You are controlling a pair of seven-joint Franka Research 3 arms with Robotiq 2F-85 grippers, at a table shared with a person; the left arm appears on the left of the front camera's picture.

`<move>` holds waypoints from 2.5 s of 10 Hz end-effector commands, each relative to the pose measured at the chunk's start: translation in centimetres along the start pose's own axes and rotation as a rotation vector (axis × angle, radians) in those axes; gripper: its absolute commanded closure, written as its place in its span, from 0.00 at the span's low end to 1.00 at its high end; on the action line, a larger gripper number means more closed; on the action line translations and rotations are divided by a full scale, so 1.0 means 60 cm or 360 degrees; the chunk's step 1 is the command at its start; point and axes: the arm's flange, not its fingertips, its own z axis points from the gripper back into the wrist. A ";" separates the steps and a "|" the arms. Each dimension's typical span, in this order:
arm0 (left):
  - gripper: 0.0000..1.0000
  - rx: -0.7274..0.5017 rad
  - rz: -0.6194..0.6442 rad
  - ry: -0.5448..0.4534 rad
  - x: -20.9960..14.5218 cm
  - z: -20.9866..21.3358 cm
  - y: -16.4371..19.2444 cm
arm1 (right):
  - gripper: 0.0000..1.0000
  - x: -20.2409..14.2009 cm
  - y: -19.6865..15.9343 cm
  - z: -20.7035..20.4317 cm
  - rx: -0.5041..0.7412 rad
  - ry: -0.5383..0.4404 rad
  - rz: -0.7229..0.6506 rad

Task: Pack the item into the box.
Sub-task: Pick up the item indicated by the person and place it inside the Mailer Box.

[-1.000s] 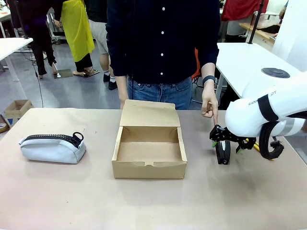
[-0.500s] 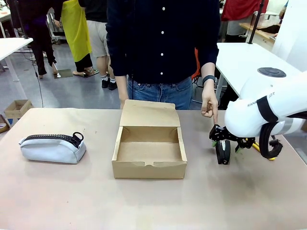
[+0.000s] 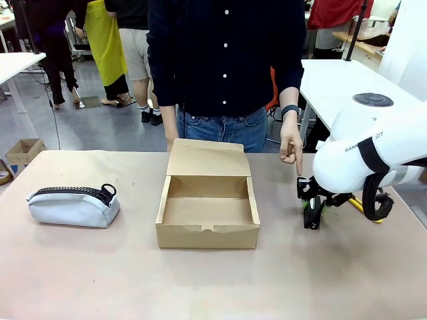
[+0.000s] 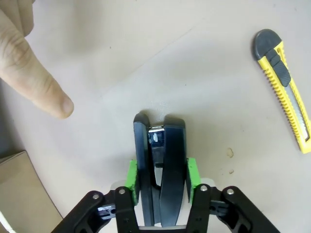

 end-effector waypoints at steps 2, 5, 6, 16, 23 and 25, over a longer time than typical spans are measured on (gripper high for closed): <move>0.00 -0.0038 -0.0027 -0.0024 -0.005 -0.002 -0.002 | 1.00 0.003 0.016 -0.008 -0.0056 0.0011 -0.0030; 0.00 -0.0038 -0.0027 -0.0024 -0.005 -0.002 -0.002 | 1.00 0.001 0.012 -0.005 -0.0036 0.0020 -0.0038; 0.00 -0.0038 -0.0027 -0.0024 -0.005 -0.002 -0.002 | 1.00 -0.003 0.010 -0.003 -0.0033 0.0026 -0.0034; 0.00 -0.0038 -0.0027 -0.0024 -0.005 -0.002 -0.002 | 1.00 -0.153 -0.077 0.381 0.0252 -0.0066 0.0622; 0.00 -0.0038 -0.0027 -0.0024 -0.005 -0.002 -0.002 | 1.00 -0.188 -0.038 0.365 0.0832 -0.0214 0.2622; 0.00 -0.0038 -0.0027 -0.0024 -0.005 -0.002 -0.002 | 1.00 -0.185 0.029 0.338 0.0614 -0.0177 0.2408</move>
